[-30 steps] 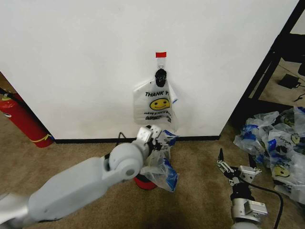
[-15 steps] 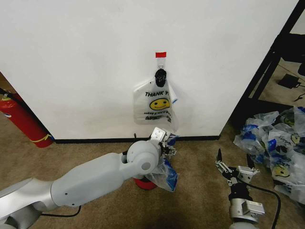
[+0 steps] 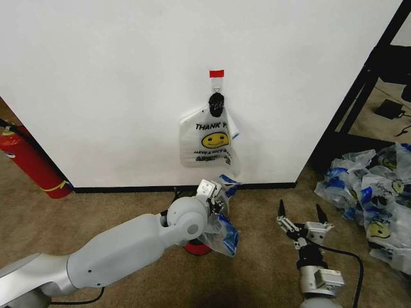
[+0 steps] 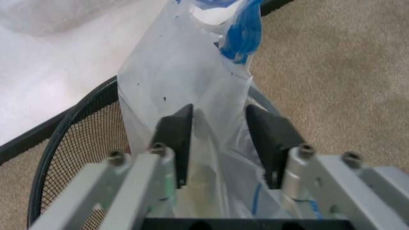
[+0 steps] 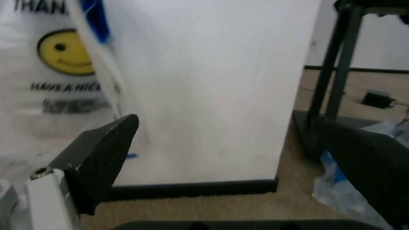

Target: Pick up the garbage bag from the wall and place it over the trash bin.

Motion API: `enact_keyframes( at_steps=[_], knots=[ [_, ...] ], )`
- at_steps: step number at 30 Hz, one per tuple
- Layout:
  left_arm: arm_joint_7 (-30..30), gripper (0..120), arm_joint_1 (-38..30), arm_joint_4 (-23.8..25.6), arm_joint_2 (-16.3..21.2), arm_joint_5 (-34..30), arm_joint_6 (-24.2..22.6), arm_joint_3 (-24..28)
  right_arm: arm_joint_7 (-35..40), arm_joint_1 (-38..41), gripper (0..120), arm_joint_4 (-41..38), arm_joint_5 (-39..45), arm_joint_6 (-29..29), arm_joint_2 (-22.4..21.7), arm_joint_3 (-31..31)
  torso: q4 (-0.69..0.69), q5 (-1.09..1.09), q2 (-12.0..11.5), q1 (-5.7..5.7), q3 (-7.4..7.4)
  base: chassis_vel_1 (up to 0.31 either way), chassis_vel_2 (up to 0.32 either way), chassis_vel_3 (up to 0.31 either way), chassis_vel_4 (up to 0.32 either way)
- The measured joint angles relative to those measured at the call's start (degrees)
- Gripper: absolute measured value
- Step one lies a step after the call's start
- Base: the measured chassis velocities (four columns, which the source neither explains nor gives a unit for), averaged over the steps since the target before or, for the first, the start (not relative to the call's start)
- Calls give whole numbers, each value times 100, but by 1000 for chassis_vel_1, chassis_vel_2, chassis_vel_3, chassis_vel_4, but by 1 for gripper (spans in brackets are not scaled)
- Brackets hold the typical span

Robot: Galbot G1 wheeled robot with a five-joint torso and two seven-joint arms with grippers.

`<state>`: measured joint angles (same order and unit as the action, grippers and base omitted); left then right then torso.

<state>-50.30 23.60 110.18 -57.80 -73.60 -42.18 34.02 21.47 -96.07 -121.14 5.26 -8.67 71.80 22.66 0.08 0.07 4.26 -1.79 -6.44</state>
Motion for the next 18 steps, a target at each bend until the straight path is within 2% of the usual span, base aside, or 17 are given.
enact_keyframes(
  at_steps=[5,8,13,18],
  knots=[
    [3,16,71,41,12,32,2,-43,-206,247,100,160,214,237,-405,-144,0,-1,0,0,0,0,0,0,0],
    [23,1,123,43,25,89,3,-87,-502,622,100,344,529,384,-796,-303,0,0,0,0,0,0,0,0,0],
    [73,0,93,-20,-27,114,4,-108,-738,1257,100,626,1096,752,-973,-680,-2,0,0,0,0,0,0,0,0],
    [132,0,19,-149,-173,137,4,-36,-787,1705,100,1087,1169,933,-939,-1049,1,0,0,0,0,0,0,0,0]
  ],
)
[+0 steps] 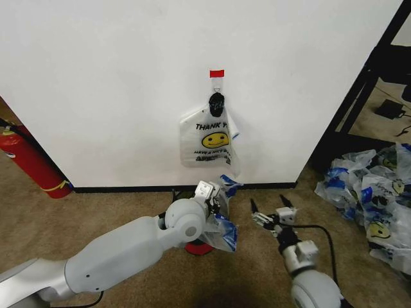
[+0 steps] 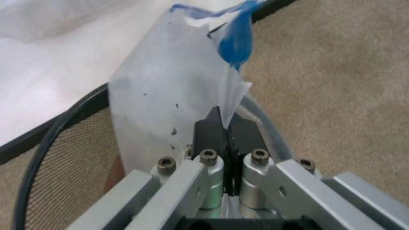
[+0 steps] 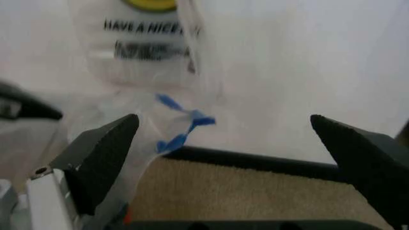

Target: Pick up the garbage bag from the wall and place it over the trash bin.

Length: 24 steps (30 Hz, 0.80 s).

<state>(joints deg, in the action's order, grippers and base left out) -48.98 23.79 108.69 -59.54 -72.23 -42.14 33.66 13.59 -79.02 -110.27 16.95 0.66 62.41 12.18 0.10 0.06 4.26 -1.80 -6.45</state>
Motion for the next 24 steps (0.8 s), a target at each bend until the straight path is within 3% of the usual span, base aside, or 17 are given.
enact_keyframes(
  at_steps=[12,24],
  knots=[
    [48,0,91,-6,87,90,0,-30,-212,1058,100,925,-155,20,-118,-883,-2,1,0,0,0,0,0,0,0],
    [84,0,142,16,100,116,1,-79,122,1905,100,1313,50,870,-28,-1742,-1,1,1,0,0,0,0,0,0]
  ],
)
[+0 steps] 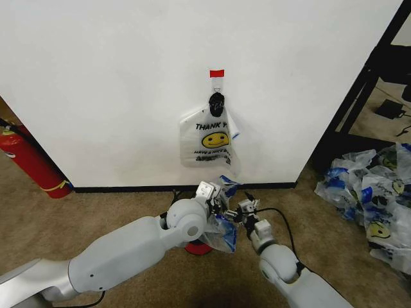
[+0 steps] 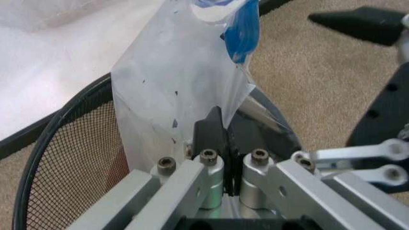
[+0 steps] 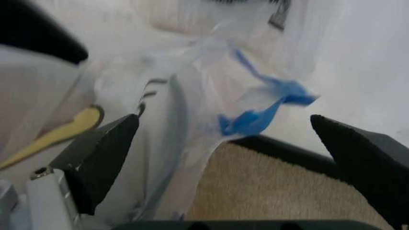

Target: Pick up the garbage bag from the wall and place it over the trash bin.

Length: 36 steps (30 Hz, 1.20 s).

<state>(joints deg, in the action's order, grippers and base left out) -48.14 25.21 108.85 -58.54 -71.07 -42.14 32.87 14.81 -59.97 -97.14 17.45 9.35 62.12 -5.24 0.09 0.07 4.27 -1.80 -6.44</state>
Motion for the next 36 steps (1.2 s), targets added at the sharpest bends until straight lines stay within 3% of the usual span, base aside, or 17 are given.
enact_keyframes(
  at_steps=[12,22,27,36],
  knots=[
    [13,0,48,76,50,7,0,-41,436,557,100,37,541,1049,133,-476,-1,-1,0,0,0,0,0,0,0],
    [33,0,81,80,66,56,0,-65,557,821,100,315,761,1267,275,-634,0,0,0,0,0,0,0,0,0],
    [37,0,95,93,87,69,0,-96,556,911,91,408,850,1293,352,-723,0,0,0,0,0,0,0,0,0],
    [67,0,225,182,203,151,0,-206,799,1084,57,490,1420,1631,570,-781,0,1,0,1,1,0,0,0,0]
  ],
)
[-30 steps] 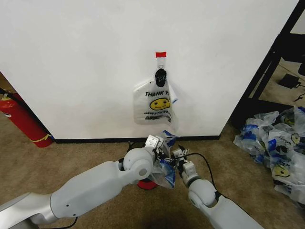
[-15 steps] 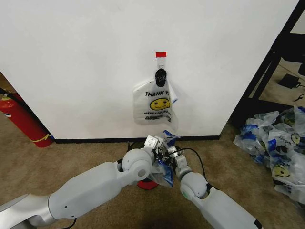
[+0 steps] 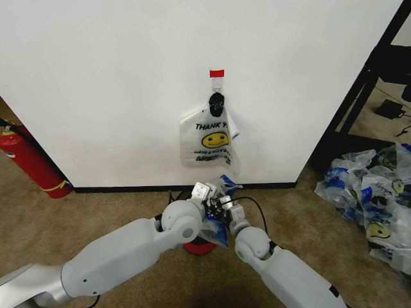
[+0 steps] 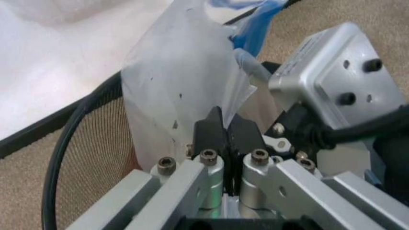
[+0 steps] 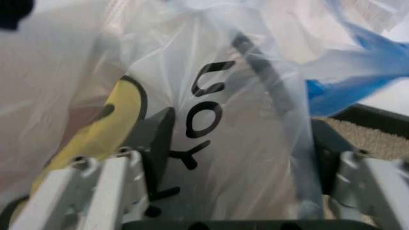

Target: Pick up the garbage bag from the wall and place it over the trash bin.

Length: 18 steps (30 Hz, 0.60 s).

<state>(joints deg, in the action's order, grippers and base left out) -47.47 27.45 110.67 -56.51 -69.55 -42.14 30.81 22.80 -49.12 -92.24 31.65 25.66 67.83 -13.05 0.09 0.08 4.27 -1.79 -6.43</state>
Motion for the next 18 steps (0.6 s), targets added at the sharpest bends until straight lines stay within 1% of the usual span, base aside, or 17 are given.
enact_keyframes(
  at_steps=[1,2,4,5,6,8,11,12,14,18],
  knots=[
    [22,0,23,20,23,55,0,-9,76,10,51,-8,107,85,33,5,0,0,0,0,0,0,0,0,0],
    [33,0,32,30,36,78,0,-12,110,13,50,-13,151,122,49,7,1,0,0,0,0,0,0,0,0],
    [54,0,52,66,79,132,0,-33,207,16,39,-38,274,233,94,18,1,0,0,0,1,0,0,0,0],
    [54,0,52,66,79,132,0,-33,207,16,39,-38,274,233,94,18,1,0,0,0,1,0,0,0,0],
    [65,0,61,86,103,155,0,-48,247,14,36,-53,318,264,116,21,0,0,0,0,1,0,0,0,0],
    [84,0,73,136,153,191,0,-69,316,-1,28,-97,364,311,151,16,-1,-2,0,0,0,0,0,0,0],
    [100,0,89,201,206,236,2,-99,434,-14,19,-148,383,354,165,-10,-1,-2,0,0,0,0,0,0,0],
    [101,0,106,229,225,248,3,-120,456,-16,14,-158,384,358,164,-19,0,-2,0,0,0,0,0,0,0],
    [102,0,115,239,232,251,4,-128,465,-17,13,-161,380,358,164,-21,0,-1,0,0,0,0,0,0,0],
    [103,0,239,327,301,306,9,-220,539,-58,5,-166,333,324,200,15,-2,-3,0,0,0,0,0,0,0]
  ],
)
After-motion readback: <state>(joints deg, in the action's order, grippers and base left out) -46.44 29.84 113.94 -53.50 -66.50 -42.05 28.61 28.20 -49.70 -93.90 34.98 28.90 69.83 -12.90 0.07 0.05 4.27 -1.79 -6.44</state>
